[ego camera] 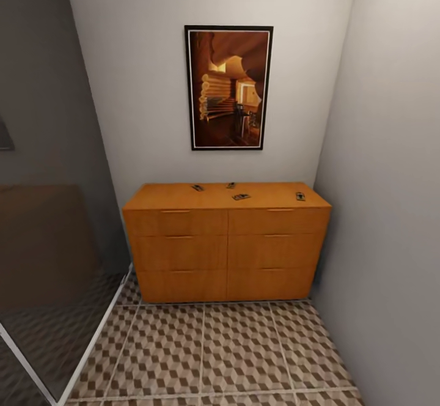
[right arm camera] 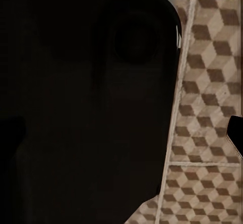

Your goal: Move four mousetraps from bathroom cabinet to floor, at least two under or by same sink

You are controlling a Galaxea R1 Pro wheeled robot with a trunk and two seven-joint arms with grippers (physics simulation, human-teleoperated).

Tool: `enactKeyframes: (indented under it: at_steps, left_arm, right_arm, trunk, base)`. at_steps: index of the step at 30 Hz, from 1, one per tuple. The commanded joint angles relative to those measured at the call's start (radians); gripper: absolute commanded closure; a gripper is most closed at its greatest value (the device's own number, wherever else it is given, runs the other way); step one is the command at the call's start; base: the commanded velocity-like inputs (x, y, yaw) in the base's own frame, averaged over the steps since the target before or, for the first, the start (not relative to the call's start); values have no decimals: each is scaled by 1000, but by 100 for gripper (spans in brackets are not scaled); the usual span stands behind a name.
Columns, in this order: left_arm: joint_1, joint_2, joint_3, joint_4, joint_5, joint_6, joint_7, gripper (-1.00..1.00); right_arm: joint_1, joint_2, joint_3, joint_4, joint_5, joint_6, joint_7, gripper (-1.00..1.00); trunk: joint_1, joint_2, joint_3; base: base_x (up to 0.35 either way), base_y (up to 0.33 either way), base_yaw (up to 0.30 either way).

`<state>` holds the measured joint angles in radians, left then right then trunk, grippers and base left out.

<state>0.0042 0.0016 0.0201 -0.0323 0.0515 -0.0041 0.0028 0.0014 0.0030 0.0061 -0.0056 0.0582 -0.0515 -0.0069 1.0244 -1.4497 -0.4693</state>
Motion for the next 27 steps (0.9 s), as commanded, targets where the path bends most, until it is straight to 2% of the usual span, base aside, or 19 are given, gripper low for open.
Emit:
enactKeyframes:
  at_steps: [1, 18, 27]
  left_arm:
    - [0, 0, 2, -1, 5, 0, 0, -100]
    - [0, 0, 4, -1, 4, -5, 0, -100]
    - [0, 0, 4, -1, 3, -11, 0, -100]
  right_arm:
    - [0, 0, 0, -1, 6, -2, -1, -100]
    - [0, 0, -2, -1, 5, -2, -1, -100]
    - [0, 0, -2, -1, 5, -2, -1, -100]
  trunk:
    - [1, 0, -1]
    - [1, 0, -1]
    - [1, 0, -1]
  base:
    - [323, 0, 0]
    - [318, 0, 0]
    - [67, 0, 0]
